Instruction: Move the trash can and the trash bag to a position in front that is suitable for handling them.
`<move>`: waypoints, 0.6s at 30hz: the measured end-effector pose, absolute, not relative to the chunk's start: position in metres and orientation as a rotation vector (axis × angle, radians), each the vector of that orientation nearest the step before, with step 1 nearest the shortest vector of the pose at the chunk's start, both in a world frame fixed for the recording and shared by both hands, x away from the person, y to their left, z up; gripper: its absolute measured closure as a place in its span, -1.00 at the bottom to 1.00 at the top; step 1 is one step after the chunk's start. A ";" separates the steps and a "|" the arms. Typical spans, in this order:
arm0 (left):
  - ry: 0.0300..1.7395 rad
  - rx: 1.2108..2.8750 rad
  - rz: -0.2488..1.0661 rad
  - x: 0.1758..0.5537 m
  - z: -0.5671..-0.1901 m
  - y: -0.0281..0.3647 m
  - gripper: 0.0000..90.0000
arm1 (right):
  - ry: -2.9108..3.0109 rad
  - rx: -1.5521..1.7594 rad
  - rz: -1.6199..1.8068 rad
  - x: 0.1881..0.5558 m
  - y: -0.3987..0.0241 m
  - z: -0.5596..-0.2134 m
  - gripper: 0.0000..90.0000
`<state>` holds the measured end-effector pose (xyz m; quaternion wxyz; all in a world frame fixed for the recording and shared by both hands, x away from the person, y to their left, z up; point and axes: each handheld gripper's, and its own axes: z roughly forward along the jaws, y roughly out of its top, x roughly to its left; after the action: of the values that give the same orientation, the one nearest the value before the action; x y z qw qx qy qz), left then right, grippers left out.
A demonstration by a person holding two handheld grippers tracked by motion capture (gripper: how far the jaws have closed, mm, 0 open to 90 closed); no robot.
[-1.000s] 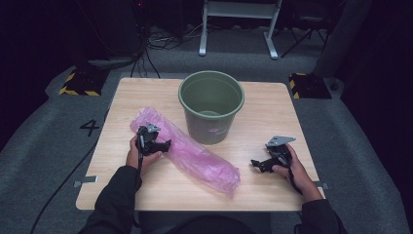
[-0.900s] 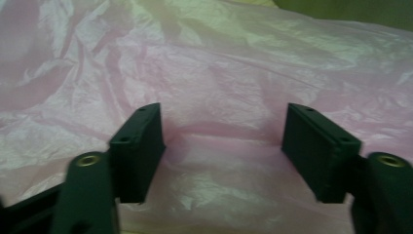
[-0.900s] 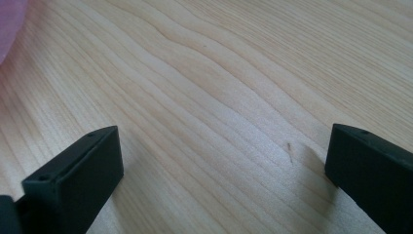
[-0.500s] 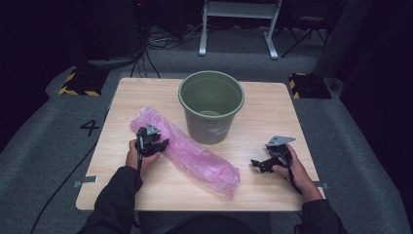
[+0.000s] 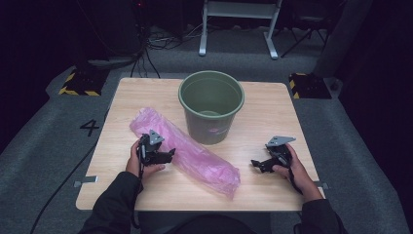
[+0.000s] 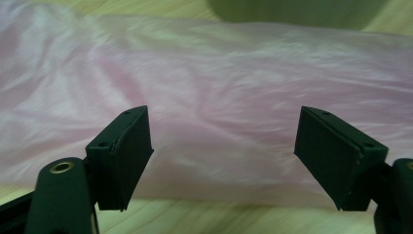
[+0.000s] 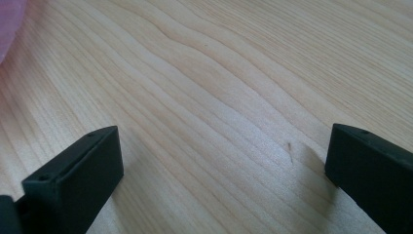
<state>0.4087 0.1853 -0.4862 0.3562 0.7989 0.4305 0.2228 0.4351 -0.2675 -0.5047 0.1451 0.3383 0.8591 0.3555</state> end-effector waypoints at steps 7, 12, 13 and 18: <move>1.121 2.110 0.599 0.418 -0.494 0.173 -0.54 | 2.475 0.974 1.024 0.435 -0.267 -0.505 -0.98; 1.170 2.104 0.568 0.425 -0.501 0.180 -0.55 | 2.476 0.974 1.025 0.435 -0.267 -0.505 -0.99; 1.176 2.100 0.568 0.425 -0.501 0.181 -0.55 | 2.476 0.974 1.025 0.435 -0.267 -0.505 -0.99; 1.183 2.080 0.510 0.429 -0.503 0.188 -0.49 | 2.475 0.974 1.024 0.435 -0.267 -0.505 -0.99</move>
<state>0.4290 0.1880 -0.5027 0.3407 0.7994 0.4545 0.1960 0.4352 -0.2675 -0.5047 0.1450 0.3380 0.8592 0.3556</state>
